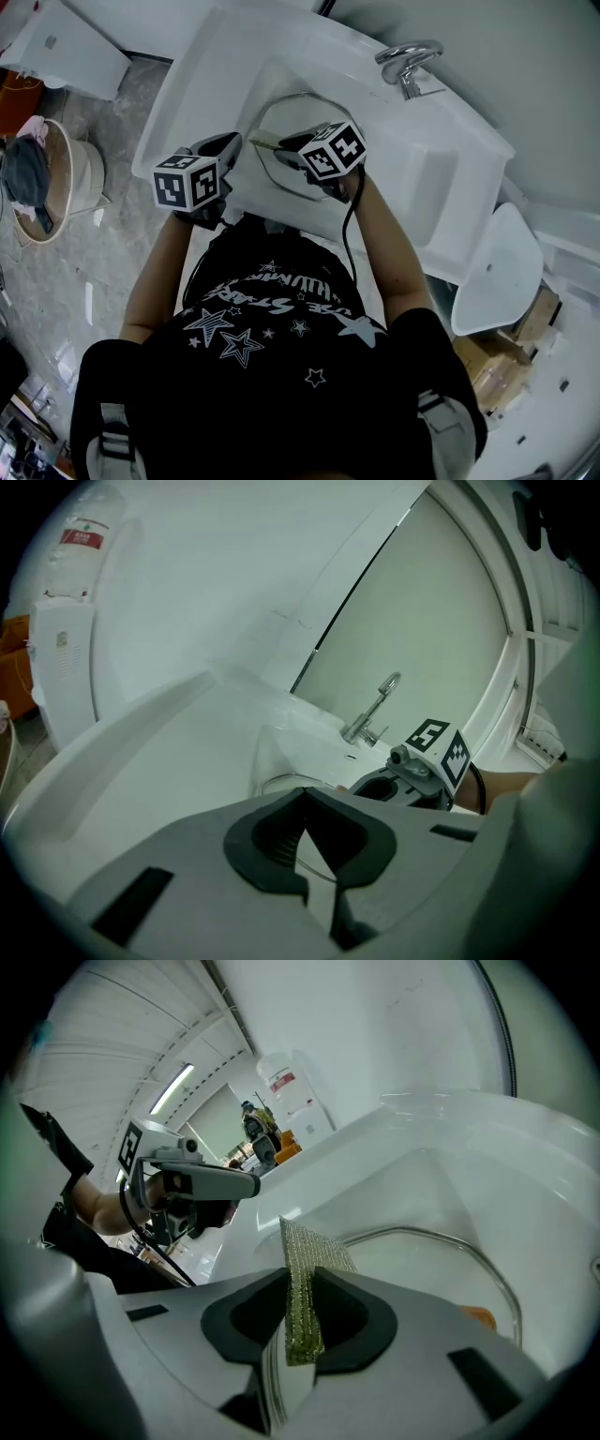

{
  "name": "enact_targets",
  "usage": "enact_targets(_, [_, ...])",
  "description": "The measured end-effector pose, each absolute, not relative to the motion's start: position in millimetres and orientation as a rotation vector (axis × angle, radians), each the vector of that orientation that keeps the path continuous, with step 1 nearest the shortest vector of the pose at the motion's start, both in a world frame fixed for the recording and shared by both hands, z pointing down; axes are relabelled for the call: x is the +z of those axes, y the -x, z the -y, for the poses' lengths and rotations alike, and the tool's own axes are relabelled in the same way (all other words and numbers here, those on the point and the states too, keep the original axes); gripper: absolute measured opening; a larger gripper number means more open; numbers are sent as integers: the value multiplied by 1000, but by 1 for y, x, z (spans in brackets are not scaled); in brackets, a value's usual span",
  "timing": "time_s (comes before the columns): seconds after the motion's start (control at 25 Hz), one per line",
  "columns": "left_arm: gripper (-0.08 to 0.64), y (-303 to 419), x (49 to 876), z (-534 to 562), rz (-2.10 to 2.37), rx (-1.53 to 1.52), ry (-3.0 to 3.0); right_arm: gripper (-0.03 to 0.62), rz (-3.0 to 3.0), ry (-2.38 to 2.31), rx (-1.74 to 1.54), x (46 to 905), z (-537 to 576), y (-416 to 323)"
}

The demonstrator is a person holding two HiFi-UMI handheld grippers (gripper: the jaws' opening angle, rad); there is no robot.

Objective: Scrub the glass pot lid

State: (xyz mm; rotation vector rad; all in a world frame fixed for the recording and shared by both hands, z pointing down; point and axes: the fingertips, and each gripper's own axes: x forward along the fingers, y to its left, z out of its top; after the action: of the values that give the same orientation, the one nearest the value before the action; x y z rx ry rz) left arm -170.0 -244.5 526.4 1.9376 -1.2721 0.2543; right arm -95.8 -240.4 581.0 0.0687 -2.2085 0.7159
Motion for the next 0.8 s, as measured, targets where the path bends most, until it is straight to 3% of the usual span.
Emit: enact_targets(0.8, [8, 136, 525, 194, 1288, 270, -1929, 84, 2253, 41, 816, 562, 166, 30])
